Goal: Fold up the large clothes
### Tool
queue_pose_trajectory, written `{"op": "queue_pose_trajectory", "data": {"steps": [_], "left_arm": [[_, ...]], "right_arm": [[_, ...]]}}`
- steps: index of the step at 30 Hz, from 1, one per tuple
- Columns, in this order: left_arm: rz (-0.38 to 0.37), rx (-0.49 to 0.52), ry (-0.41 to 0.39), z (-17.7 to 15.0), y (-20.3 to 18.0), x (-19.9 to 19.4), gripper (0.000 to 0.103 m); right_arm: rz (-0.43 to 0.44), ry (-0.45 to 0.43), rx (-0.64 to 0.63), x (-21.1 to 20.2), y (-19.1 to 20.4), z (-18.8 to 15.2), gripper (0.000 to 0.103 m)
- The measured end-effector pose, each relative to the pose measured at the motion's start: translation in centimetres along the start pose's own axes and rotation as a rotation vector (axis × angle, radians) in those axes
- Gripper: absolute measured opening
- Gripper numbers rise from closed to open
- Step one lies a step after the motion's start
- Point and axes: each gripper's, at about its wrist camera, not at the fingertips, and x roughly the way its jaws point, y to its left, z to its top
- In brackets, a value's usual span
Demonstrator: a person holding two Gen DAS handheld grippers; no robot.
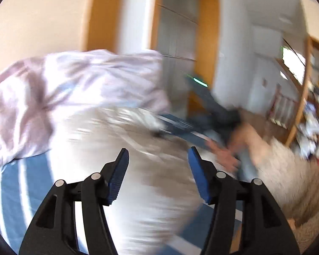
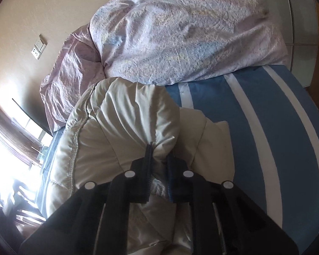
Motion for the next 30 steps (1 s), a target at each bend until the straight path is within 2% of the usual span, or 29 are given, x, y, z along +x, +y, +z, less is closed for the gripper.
{"op": "queue_pose_trajectory", "data": {"steps": [3,5,8,18,25,30], "left_arm": [[0.102,-0.127,0.037,1.3,6.4,1.5,0.059],[0.109,-0.203,0.068,1.7,9.6,2.9,0.059],[0.125,-0.240,0.094,1.7,11.4,4.7,0.059],[0.156,-0.203,0.169,-0.2,10.6,7.8,0.059],[0.224,-0.119,0.218,-1.0,9.0,9.6,0.059],[0.237,-0.101,0.232,-1.4,8.8,10.1,0.059]], "right_arm": [[-0.025,-0.010,-0.012,0.1,0.1,-0.4,0.012],[-0.048,-0.016,-0.023,0.3,0.2,-0.7,0.012],[-0.068,-0.020,-0.033,0.4,0.2,-1.0,0.012],[-0.081,-0.017,-0.031,1.0,-0.4,-1.3,0.013],[-0.102,-0.010,-0.033,2.1,-0.9,-1.8,0.015],[-0.106,-0.013,-0.035,2.8,-1.3,-2.4,0.016]]}}
